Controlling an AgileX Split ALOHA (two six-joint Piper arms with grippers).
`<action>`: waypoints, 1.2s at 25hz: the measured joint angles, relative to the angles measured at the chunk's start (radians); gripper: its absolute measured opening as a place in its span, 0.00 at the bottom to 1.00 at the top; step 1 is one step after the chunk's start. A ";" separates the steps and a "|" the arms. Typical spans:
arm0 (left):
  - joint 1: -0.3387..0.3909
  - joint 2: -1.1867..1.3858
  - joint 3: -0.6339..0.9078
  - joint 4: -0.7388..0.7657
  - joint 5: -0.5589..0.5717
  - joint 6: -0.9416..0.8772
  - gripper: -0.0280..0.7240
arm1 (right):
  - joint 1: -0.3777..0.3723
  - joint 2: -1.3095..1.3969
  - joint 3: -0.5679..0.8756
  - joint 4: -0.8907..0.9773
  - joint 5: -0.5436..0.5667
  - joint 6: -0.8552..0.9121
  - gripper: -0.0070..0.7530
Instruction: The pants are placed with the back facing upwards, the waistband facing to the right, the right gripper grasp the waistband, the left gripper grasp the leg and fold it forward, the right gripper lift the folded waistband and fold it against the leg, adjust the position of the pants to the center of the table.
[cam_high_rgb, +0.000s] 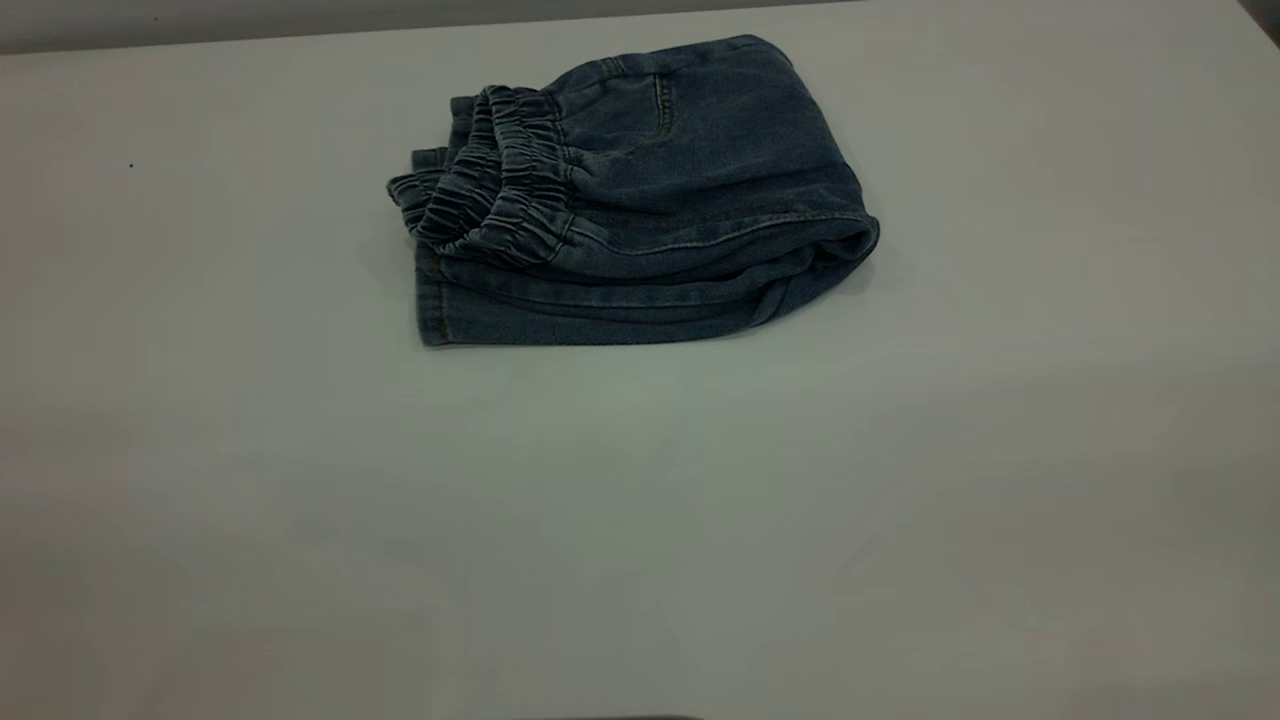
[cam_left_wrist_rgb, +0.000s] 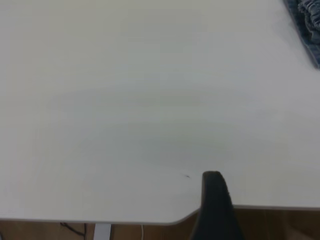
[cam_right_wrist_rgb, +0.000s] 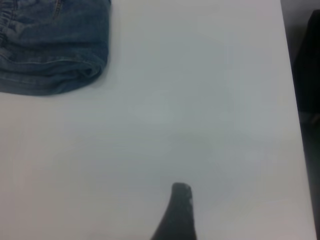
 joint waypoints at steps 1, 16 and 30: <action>0.000 0.000 0.000 0.000 0.000 0.000 0.64 | 0.000 0.000 0.000 0.000 0.000 0.000 0.78; 0.000 0.000 0.000 0.000 0.001 0.000 0.64 | 0.000 0.000 0.000 -0.014 -0.001 0.016 0.78; 0.000 0.000 0.000 0.000 0.001 0.000 0.64 | 0.000 0.000 0.000 -0.064 -0.002 0.090 0.78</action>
